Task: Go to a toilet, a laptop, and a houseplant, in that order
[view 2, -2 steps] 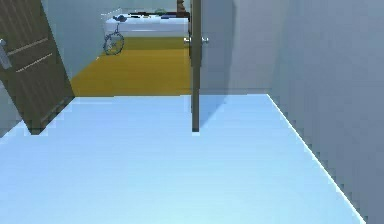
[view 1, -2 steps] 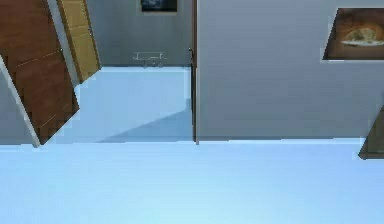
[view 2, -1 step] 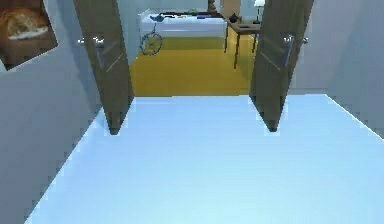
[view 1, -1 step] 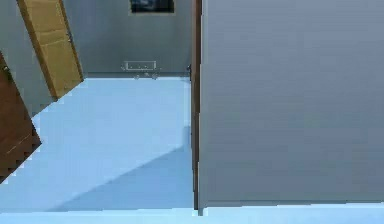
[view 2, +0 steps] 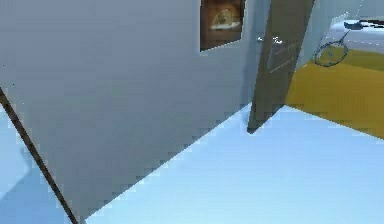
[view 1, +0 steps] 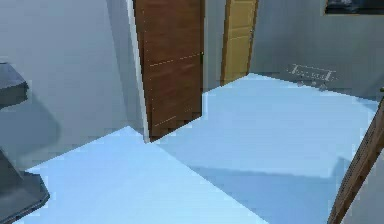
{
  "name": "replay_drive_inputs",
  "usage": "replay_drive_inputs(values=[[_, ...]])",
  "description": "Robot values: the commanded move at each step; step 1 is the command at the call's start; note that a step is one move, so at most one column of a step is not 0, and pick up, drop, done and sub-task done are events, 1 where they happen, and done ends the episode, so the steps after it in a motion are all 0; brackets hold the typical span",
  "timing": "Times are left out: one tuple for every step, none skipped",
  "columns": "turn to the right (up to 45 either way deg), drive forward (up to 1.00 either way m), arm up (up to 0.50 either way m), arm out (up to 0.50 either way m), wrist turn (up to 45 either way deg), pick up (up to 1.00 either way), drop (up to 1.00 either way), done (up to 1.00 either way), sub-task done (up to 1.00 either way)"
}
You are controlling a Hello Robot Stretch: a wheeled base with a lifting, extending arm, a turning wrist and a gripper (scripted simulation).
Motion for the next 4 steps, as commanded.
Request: replay_drive_inputs(values=[[0.0, 1.0, 0.0, 0.0, 0.0, 0.0, 0.0, 0.0, 0.0], [-27.0, 0.0, 0.0, 0.0, 0.0, 0.0, 0.0, 0.0, 0.0], [0.0, 0.05, 0.0, 0.0, 0.0, 0.0, 0.0, 0.0, 0.0], [45.0, 0.0, 0.0, 0.0, 0.0, 0.0, 0.0, 0.0, 0.0]])
